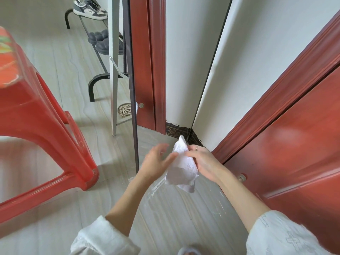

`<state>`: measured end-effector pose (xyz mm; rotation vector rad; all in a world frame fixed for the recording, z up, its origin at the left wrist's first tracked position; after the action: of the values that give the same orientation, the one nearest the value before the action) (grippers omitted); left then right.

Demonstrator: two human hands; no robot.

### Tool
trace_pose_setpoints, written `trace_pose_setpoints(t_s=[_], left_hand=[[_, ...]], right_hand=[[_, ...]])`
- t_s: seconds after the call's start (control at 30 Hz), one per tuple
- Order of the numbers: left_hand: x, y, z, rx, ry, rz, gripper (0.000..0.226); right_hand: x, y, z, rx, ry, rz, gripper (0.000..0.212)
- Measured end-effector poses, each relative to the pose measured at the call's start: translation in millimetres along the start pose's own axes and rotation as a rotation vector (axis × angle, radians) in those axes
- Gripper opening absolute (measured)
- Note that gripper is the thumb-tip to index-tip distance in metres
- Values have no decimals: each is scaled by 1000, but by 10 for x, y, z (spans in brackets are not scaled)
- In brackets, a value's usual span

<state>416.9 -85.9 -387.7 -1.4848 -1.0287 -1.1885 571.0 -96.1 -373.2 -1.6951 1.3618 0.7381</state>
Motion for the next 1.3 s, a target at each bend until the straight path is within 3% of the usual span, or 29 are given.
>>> trace_pose_setpoints(t_s=[0.1,0.2,0.3,0.43,0.57,0.7,0.83,0.97,1.13,1.3], left_hand=[[-28,139,-53,-211,-133,-196,24],[-120,90,-71,-207,-280,-435,20],[-146,43,-50,-222,-341,-493,27],[-148,22,-34,-113,-403,-600,37],[-194,-33,3,74,-456,-702,40],[-231,-46,24,11,-482,-779,29],[-324,-57,18,-29,-512,-802,19],[-292,-93,4,25,-448,-654,18],[-161,-54,1,-238,-279,-263,41],[-221,-21,0,-171,-273,-335,30]], right_hand=[[-19,48,-8,-30,-45,41,15],[-4,13,2,19,-84,-65,13],[71,-2,25,76,-79,-131,12],[-60,53,-35,197,-267,-322,37],[-139,196,-60,23,-339,-427,35],[17,239,-12,-135,-162,-302,29],[135,259,45,-282,-41,-223,45],[213,198,73,-170,12,-262,38],[217,161,57,-115,31,-235,29],[315,179,130,5,135,-47,23]])
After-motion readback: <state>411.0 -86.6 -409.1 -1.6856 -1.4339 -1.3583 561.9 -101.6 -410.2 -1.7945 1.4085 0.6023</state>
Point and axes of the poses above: each hand's wrist, its own z-axis towards the middle knuckle, its own y-axis out of the palm, x = y × z, the point moved 4 cm from there along z, towards the middle knuckle, and after that the axes turned 14 degrees about -z, right-handed, at the moved point
